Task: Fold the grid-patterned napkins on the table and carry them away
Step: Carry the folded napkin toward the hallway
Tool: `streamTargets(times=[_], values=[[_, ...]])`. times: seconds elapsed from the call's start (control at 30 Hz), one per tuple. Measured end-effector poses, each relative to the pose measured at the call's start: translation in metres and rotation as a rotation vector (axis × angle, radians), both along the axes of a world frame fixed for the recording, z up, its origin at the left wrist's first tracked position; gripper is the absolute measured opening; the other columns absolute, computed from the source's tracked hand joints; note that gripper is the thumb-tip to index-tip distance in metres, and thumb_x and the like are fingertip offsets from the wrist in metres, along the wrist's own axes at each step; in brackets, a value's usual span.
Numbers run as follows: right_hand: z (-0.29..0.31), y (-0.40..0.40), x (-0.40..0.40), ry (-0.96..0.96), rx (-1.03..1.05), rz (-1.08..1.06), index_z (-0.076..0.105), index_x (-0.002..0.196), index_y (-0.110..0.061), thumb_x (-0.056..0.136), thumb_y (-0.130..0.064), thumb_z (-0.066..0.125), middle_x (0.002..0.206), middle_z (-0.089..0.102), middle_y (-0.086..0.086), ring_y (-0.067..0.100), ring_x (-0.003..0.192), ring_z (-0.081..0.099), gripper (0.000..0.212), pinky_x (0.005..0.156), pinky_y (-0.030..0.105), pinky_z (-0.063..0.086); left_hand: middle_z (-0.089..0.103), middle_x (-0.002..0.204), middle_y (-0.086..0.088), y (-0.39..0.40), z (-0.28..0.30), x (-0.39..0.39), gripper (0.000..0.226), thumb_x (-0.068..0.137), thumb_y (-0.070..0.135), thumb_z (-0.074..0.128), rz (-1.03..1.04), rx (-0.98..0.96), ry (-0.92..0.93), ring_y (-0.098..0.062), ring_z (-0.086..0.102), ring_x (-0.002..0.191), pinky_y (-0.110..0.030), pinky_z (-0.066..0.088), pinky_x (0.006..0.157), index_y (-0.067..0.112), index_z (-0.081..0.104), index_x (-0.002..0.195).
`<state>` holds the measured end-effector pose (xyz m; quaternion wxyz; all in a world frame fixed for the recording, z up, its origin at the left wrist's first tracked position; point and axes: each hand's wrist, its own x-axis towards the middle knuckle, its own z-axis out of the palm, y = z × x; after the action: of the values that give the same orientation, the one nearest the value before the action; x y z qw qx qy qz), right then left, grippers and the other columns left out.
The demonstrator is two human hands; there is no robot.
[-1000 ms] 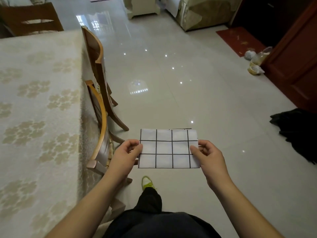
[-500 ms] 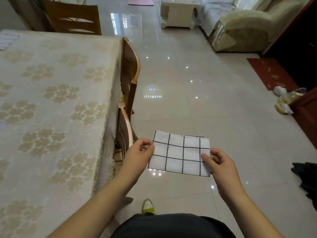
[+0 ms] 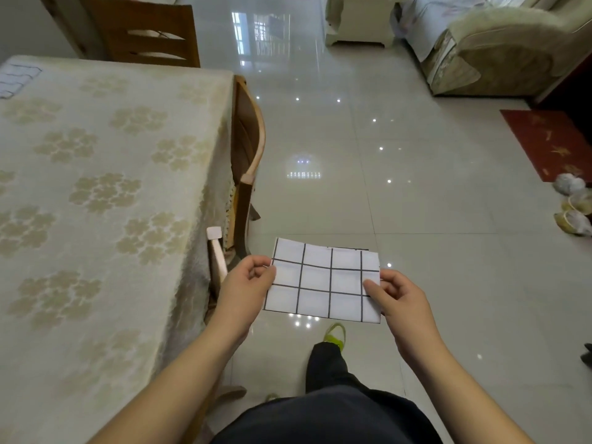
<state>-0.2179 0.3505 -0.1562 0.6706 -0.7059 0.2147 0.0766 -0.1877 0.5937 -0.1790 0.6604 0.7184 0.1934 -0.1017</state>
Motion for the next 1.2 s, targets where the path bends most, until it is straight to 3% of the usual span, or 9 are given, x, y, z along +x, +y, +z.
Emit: streamTargets(times=[0.13,0.27,0.37,0.5,0.63,0.77,0.9,0.97,1.2], values=[[-0.007,-0.036,0.055,0.002,0.031,0.017,0.068,0.103,-0.014,0.090,-0.014,0.067,0.071,0.062,0.003,0.012,0.070,0.062,0.013,0.072,0.024,0.050,0.068,0.101,-0.021,-0.031,0.001,0.049,0.011,0.091,0.022,0.064,0.000,0.003,0.033,-0.034,0.066,0.091,-0.049,0.053,0.088,0.025,0.068,0.101],[-0.009,-0.071,0.110,0.003,0.059,0.013,0.066,0.102,-0.017,0.089,-0.014,0.068,0.064,0.051,-0.005,0.004,0.061,0.052,0.014,0.070,0.017,0.046,0.069,0.099,-0.018,-0.064,0.009,0.096,0.009,0.094,0.022,0.061,0.003,-0.010,0.048,-0.028,0.063,0.085,-0.041,0.052,0.075,0.024,0.068,0.100],[-0.009,-0.090,0.146,0.018,0.092,0.025,0.065,0.101,-0.014,0.090,-0.014,0.068,0.062,0.050,-0.007,0.008,0.061,0.050,0.011,0.071,0.024,0.044,0.073,0.097,-0.013,-0.084,0.016,0.130,0.014,0.096,0.015,0.058,0.029,-0.067,0.053,-0.031,0.069,0.091,-0.041,0.056,0.079,0.012,0.066,0.106],[-0.008,-0.101,0.190,0.034,0.118,0.029,0.066,0.105,-0.016,0.091,-0.018,0.066,0.084,0.073,0.010,0.022,0.079,0.063,0.014,0.082,0.044,0.051,0.074,0.097,-0.014,-0.098,0.017,0.167,0.015,0.095,0.013,0.059,0.081,-0.086,0.043,-0.028,0.071,0.085,-0.033,0.058,0.069,0.009,0.066,0.107],[-0.009,-0.101,0.237,0.049,0.106,0.031,0.066,0.108,-0.018,0.091,-0.021,0.066,0.095,0.075,0.007,0.026,0.096,0.070,0.017,0.094,0.045,0.052,0.072,0.098,-0.017,-0.099,0.010,0.206,0.013,0.095,0.016,0.059,0.118,-0.087,0.046,-0.030,0.067,0.084,-0.041,0.053,0.074,0.011,0.065,0.106],[-0.005,-0.090,0.289,0.050,0.087,0.051,0.068,0.100,-0.015,0.091,-0.021,0.066,0.090,0.075,0.008,0.021,0.084,0.070,0.011,0.085,0.041,0.053,0.074,0.097,-0.006,-0.090,-0.005,0.255,0.015,0.095,0.024,0.060,0.150,-0.077,0.036,-0.029,0.068,0.095,-0.039,0.053,0.079,0.017,0.066,0.106],[-0.004,-0.071,0.349,0.049,0.040,0.070,0.068,0.092,-0.016,0.085,-0.029,0.068,0.074,0.065,0.006,0.019,0.073,0.058,0.014,0.078,0.040,0.050,0.073,0.102,-0.007,-0.072,-0.011,0.313,0.023,0.086,0.035,0.065,0.176,-0.083,0.015,-0.032,0.066,0.103,-0.054,0.050,0.096,0.021,0.067,0.104],[-0.001,-0.058,0.382,0.040,0.037,0.091,0.068,0.092,-0.012,0.092,-0.018,0.064,0.070,0.066,0.001,0.016,0.071,0.061,0.008,0.074,0.035,0.050,0.073,0.101,-0.007,-0.059,-0.012,0.342,0.013,0.090,0.027,0.064,0.215,-0.094,-0.009,-0.033,0.066,0.104,-0.055,0.049,0.097,0.021,0.069,0.101],[0.016,-0.020,0.479,-0.008,-0.009,0.110,0.067,0.089,-0.009,0.092,-0.015,0.063,0.062,0.055,0.000,0.013,0.064,0.054,0.008,0.067,0.029,0.046,0.073,0.100,-0.005,-0.024,0.000,0.428,0.019,0.078,0.043,0.064,0.206,-0.108,-0.010,-0.032,0.066,0.102,-0.056,0.049,0.097,0.030,0.068,0.092]])
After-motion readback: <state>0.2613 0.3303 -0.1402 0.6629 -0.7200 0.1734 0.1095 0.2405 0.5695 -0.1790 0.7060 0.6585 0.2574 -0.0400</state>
